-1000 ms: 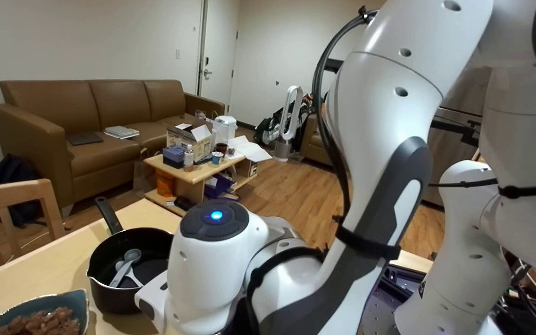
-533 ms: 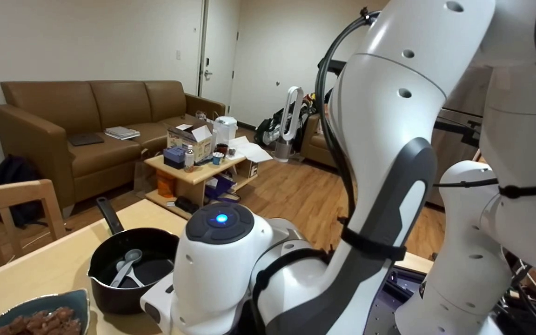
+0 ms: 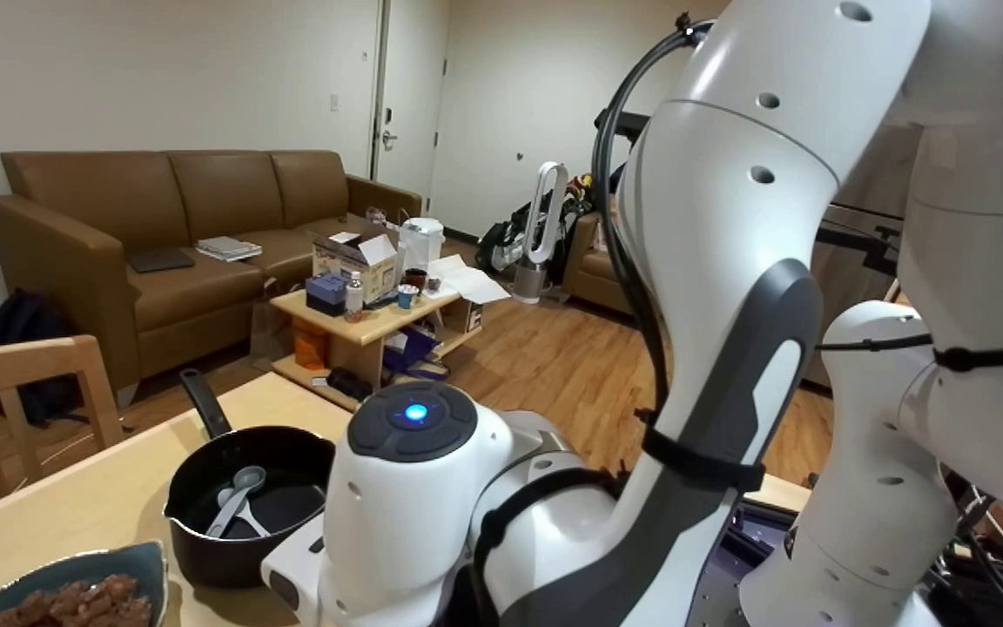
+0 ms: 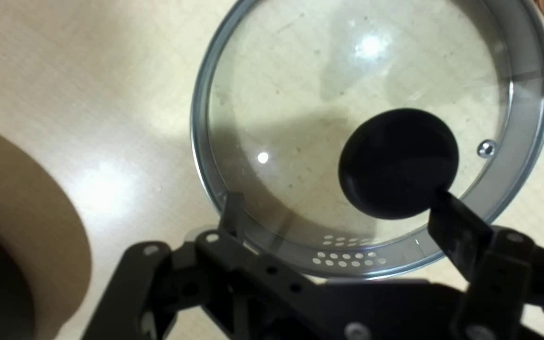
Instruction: Pick up the lid from the table and close the pot
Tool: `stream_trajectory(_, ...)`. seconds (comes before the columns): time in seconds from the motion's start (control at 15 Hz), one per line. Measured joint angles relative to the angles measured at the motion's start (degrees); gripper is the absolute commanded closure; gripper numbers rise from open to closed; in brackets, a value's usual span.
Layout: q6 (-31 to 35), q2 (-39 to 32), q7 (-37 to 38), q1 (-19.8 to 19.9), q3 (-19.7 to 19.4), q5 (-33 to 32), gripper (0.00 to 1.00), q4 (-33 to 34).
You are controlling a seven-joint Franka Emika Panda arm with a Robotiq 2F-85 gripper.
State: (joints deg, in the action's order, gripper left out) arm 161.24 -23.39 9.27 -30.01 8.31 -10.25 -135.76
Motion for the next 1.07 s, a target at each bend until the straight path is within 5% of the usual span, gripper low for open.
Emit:
stream_trajectory(0.53, -7.51, 8.52, 6.23, -0.91, -0.21, -1.58, 0.00, -0.03)
stream_trajectory(1.07, -8.55, 7.04, -5.25, 6.98, 9.84, 12.10, 0.00, 1.62)
